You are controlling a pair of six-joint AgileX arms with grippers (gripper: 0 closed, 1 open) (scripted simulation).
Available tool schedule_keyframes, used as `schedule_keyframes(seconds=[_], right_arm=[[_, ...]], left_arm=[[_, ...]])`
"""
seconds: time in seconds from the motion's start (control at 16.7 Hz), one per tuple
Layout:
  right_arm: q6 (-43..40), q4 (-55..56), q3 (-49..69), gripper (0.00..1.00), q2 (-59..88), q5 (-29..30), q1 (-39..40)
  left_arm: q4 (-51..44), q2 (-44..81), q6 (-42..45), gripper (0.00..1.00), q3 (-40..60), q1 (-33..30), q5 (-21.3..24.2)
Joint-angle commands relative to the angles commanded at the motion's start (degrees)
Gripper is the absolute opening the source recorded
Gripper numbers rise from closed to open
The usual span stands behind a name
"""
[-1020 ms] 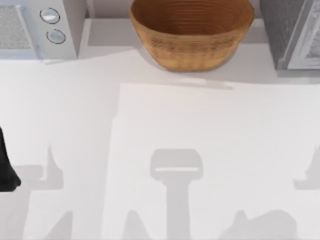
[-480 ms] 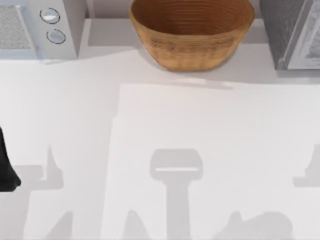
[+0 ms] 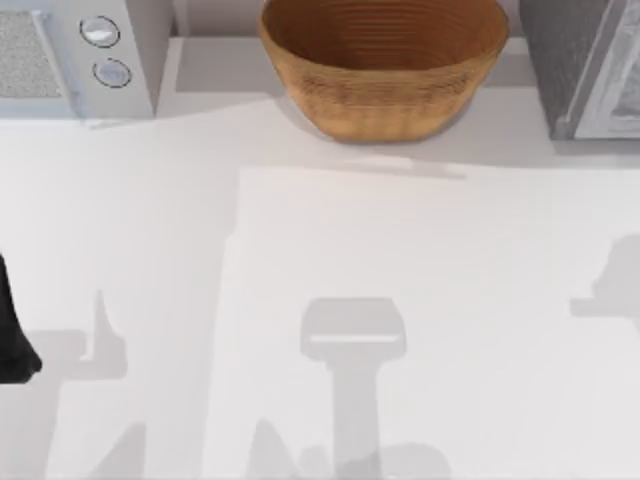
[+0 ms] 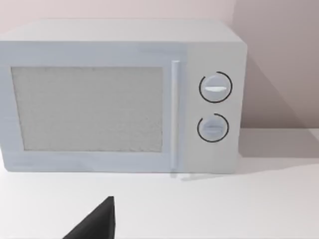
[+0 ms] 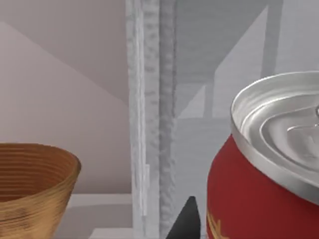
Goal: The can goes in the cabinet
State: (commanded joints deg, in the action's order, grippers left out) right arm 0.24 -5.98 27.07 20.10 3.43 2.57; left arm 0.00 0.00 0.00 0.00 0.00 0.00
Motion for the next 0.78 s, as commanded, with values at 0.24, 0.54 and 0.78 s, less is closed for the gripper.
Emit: schedule_keyframes(seconds=[0.24, 0.54, 0.78], right_arm=[[0.1, -3.4, 10.7, 0.0, 9.3, 0.8, 1.7], [0.2, -7.1, 24.7, 0.0, 20.4, 2.8, 2.7], [0.4, -9.3, 36.7, 0.0, 28.5, 4.3, 3.7]], left_arm=[[0.0, 0.0, 0.0, 1.0, 0.0, 0.0, 0.0], [0.0, 0.0, 0.0, 1.0, 0.0, 0.0, 0.0], [0.0, 0.0, 0.0, 1.0, 0.0, 0.0, 0.0]])
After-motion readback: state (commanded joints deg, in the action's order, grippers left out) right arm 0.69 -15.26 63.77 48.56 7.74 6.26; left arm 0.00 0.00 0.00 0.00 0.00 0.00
